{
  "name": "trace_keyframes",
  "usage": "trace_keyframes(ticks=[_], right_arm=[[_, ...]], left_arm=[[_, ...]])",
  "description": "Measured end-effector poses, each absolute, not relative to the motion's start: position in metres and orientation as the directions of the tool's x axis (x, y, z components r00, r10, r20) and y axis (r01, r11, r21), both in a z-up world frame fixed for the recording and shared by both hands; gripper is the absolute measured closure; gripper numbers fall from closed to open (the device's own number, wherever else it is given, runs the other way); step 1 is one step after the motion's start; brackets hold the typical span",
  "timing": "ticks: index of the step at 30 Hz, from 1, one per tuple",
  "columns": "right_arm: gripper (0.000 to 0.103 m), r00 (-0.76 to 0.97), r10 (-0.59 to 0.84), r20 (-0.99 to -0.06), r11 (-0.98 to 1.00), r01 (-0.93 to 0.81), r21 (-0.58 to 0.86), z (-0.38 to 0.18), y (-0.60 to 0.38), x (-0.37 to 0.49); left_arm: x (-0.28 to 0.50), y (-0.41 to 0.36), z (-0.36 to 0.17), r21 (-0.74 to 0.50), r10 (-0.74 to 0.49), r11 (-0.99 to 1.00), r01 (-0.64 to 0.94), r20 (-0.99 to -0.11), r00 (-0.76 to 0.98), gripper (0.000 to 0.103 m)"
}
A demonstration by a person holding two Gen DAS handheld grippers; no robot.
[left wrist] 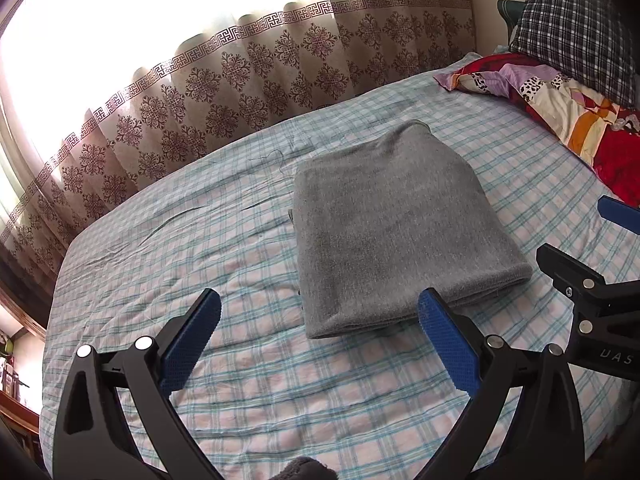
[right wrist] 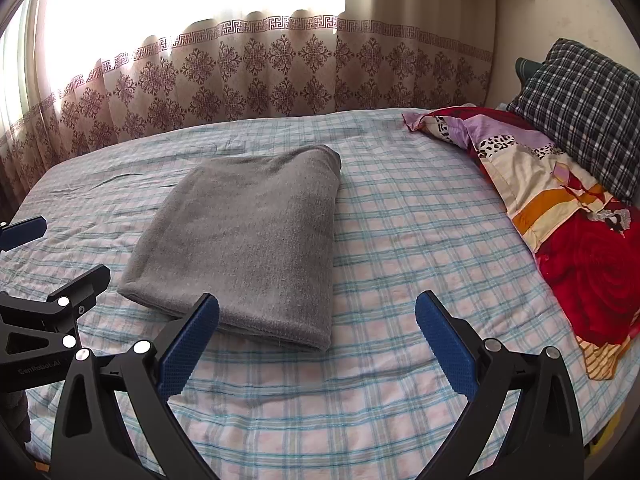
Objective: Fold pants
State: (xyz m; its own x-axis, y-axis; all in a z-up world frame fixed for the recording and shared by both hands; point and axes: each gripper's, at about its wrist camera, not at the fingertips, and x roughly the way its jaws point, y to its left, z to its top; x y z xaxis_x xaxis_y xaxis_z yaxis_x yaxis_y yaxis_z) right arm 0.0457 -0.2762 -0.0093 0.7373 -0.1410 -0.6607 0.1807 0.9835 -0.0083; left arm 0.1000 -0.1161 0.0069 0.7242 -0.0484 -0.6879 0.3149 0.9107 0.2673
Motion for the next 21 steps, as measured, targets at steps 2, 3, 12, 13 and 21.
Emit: trace_keyframes(ticks=[2, 3, 12, 13, 21], right_arm=[[0.005, 0.735, -0.141, -0.663, 0.984, 0.180, -0.010, -0.010, -0.277, 0.046], [0.005, 0.734, -0.141, -0.665, 0.984, 0.180, -0.010, -0.011, -0.277, 0.047], [0.005, 0.720, -0.137, -0.681, 0.982, 0.189, 0.002, -0.017, -0.281, 0.050], [0.005, 0.718, -0.136, -0.683, 0.982, 0.191, 0.004, -0.018, -0.282, 0.050], [0.005, 0.695, -0.126, -0.708, 0.979, 0.201, 0.023, -0.026, -0.288, 0.054]], left_arm=[[0.098, -0.118, 0.007, 0.273, -0.054, 0.907, 0.320, -0.679, 0.732, 0.003], [0.097, -0.119, 0.007, 0.280, -0.054, 0.904, 0.322, -0.673, 0.738, 0.003], [0.099, -0.115, 0.005, 0.282, -0.042, 0.907, 0.312, -0.677, 0.735, 0.003], [0.101, -0.114, 0.004, 0.277, -0.041, 0.909, 0.310, -0.683, 0.729, 0.003], [0.116, -0.096, -0.011, 0.233, -0.011, 0.935, 0.268, -0.735, 0.678, 0.003]])
